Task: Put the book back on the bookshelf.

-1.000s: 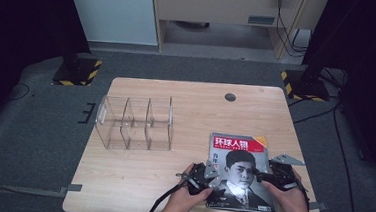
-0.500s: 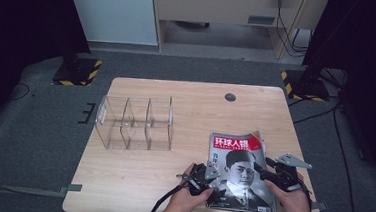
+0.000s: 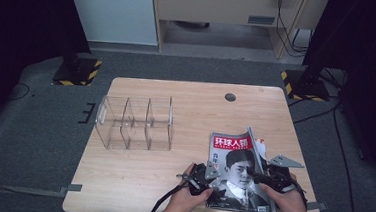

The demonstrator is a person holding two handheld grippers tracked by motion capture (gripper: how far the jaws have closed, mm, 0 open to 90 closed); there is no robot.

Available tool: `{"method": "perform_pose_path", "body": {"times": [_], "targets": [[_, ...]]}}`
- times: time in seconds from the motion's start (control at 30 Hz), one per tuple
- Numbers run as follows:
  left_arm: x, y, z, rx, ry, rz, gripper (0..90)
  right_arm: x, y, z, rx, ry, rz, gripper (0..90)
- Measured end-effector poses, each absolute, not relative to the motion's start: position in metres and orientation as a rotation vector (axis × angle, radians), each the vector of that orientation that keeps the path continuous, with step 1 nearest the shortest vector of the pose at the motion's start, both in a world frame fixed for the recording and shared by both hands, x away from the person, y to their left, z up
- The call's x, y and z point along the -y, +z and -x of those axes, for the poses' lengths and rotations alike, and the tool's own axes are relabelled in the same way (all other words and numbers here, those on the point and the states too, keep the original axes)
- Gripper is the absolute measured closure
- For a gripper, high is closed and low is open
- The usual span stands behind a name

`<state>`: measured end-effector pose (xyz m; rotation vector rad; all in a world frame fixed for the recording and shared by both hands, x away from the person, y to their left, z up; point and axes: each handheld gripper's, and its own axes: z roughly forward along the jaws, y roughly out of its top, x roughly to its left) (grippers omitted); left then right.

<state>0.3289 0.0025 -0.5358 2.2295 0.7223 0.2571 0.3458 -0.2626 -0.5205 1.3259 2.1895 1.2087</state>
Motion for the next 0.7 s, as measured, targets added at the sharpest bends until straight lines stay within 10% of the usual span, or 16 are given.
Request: {"method": "perform_pose_path", "body": {"times": [0.33, 0.7], "targets": [[-0.0024, -0.5358, -0.3291, -0.723, 0.258, -2.231, 7.6, 0.2623, -0.5265, -0.3533, -2.272, 1.157, -1.358, 36.5], [-0.0026, -0.5357, -0.3303, -0.712, 0.254, -2.237, 7.2, 0.2647, -0.5261, -0.3529, -2.297, 1.132, -1.308, 54.6]]}}
